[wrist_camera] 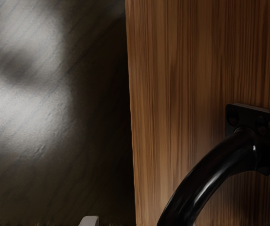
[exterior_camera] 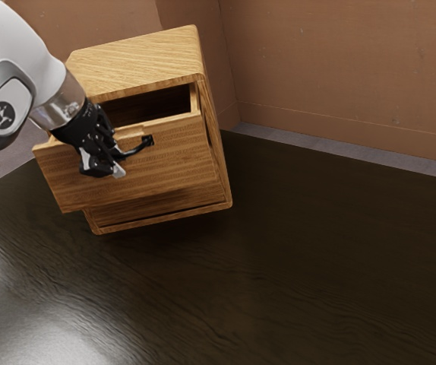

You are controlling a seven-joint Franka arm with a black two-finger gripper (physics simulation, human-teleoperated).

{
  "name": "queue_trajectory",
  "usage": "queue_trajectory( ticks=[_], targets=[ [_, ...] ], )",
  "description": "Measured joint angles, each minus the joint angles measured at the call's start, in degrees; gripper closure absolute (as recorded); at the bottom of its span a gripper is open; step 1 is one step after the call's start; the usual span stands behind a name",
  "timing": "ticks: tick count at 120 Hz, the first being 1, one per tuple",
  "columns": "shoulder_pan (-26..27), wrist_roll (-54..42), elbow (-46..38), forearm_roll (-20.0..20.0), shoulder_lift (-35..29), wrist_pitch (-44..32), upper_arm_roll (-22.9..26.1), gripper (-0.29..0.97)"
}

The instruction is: Pull the drawer handle with one arm to open the drawer

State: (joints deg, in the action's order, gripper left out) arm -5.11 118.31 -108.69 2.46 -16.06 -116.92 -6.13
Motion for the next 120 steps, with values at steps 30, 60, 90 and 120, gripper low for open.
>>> queue_trajectory(
  ticks=[30,60,90,120],
  targets=[
    [0.36,0.43,-2.83,0.17,-2.94,-0.35,0.06,0.56],
    [1.19,0.65,-5.47,0.19,-4.74,-0.84,0.05,0.56],
    [1.8,0.75,-7.42,0.26,-6.67,-1.51,0.06,0.56],
    [2.61,0.69,-10.66,0.39,-9.72,-2.18,0.08,0.56]
  ],
)
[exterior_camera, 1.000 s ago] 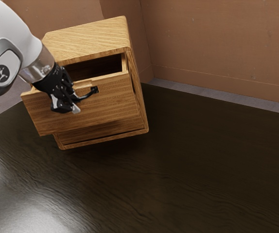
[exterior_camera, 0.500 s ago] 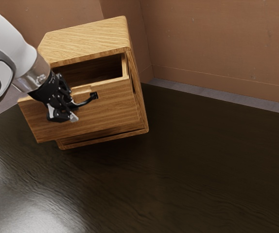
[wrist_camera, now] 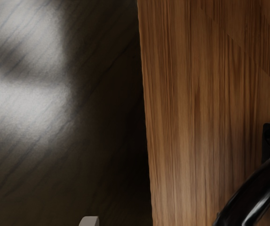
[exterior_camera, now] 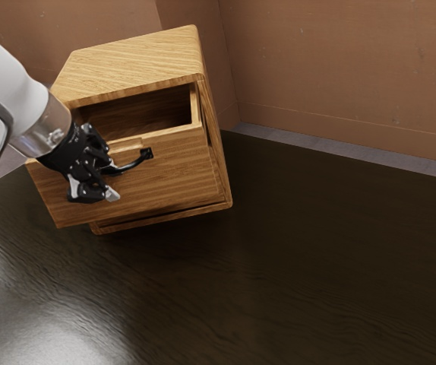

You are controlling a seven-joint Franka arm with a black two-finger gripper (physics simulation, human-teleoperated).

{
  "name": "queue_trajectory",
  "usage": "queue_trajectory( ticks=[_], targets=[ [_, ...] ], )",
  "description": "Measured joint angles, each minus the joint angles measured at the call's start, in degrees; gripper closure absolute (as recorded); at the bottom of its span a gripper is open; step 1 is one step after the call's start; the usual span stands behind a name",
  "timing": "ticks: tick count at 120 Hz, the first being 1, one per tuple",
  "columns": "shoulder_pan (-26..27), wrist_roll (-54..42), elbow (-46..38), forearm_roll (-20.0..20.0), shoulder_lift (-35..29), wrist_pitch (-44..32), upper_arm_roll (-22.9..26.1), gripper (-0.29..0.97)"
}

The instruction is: Pull the drawer handle with one arm to open the drawer

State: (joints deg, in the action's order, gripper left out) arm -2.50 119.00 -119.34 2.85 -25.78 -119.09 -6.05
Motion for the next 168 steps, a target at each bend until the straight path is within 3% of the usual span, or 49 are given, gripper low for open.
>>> queue_trajectory(
  ticks=[60,168],
  targets=[
    [-0.59,-0.16,-0.4,0.04,0.91,-2.54,1.39,0.56],
    [-0.47,0.1,-5.56,0.52,-4.39,-3.43,3.85,0.54]
  ],
)
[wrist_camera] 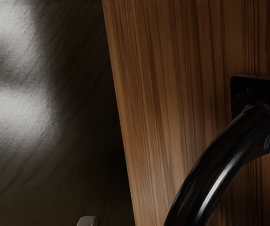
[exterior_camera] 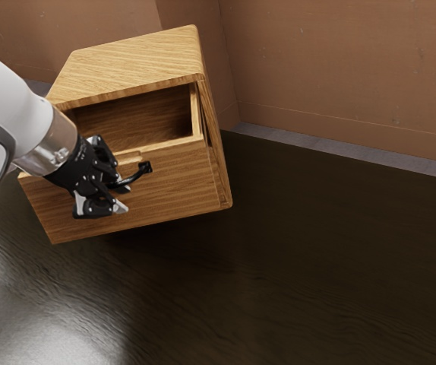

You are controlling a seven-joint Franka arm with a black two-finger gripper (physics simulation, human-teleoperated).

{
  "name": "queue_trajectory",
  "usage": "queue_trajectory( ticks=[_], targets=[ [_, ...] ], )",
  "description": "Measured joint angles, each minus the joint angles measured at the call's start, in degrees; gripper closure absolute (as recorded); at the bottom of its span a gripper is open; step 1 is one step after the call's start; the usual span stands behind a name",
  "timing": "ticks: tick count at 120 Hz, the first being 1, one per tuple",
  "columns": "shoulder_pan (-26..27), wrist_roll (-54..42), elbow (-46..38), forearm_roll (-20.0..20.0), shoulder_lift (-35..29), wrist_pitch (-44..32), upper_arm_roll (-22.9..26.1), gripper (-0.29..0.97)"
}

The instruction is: Pull the drawer handle with one arm to open the drawer

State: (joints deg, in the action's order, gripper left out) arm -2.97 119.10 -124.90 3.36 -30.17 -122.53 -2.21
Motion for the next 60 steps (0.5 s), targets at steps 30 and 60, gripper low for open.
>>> queue_trajectory(
  ticks=[30,60],
  targets=[
    [-0.56,-0.77,0.24,0.78,-0.87,-0.01,0.83,0.51],
    [-2.15,-2.39,4.54,4.5,-2.41,0.68,3.14,0.5]
  ],
)
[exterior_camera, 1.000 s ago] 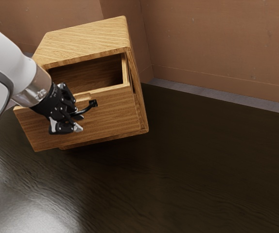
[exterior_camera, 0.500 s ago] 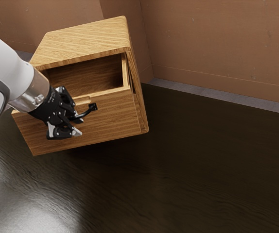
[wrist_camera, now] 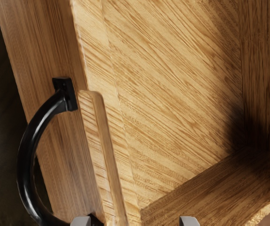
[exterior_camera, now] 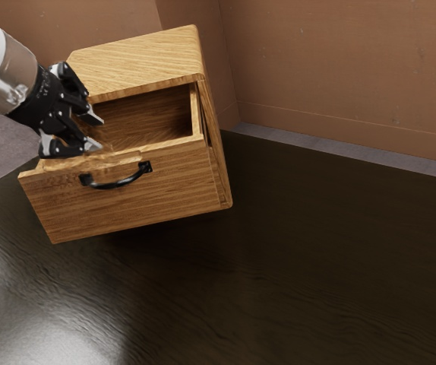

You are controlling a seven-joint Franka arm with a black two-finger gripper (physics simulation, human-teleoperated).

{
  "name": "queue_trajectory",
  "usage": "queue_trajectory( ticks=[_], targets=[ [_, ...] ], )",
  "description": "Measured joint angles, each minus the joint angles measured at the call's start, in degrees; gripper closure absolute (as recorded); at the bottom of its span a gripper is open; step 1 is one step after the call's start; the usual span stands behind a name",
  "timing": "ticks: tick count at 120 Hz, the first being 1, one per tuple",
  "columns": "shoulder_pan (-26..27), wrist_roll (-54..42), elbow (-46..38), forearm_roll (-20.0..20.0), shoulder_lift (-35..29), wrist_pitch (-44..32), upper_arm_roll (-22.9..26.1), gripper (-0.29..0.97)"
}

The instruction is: Pull the drawer handle with one arm to open the drawer

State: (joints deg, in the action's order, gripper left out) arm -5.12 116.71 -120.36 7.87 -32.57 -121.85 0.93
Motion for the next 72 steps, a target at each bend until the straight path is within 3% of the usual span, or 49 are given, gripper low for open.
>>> queue_trajectory(
  ticks=[15,24,41,72],
  targets=[
    [-1.54,-3.34,24.87,-3.62,7.99,12.73,0.02,0.48],
    [3.25,-5.46,37.19,-6.67,12.99,24.27,0.14,0.34],
    [12.52,-8.85,36.05,-8.99,15.42,37.73,-0.51,0.17],
    [15.02,-12.88,29.93,-9.74,15.67,43.64,-0.47,0.05]
  ],
)
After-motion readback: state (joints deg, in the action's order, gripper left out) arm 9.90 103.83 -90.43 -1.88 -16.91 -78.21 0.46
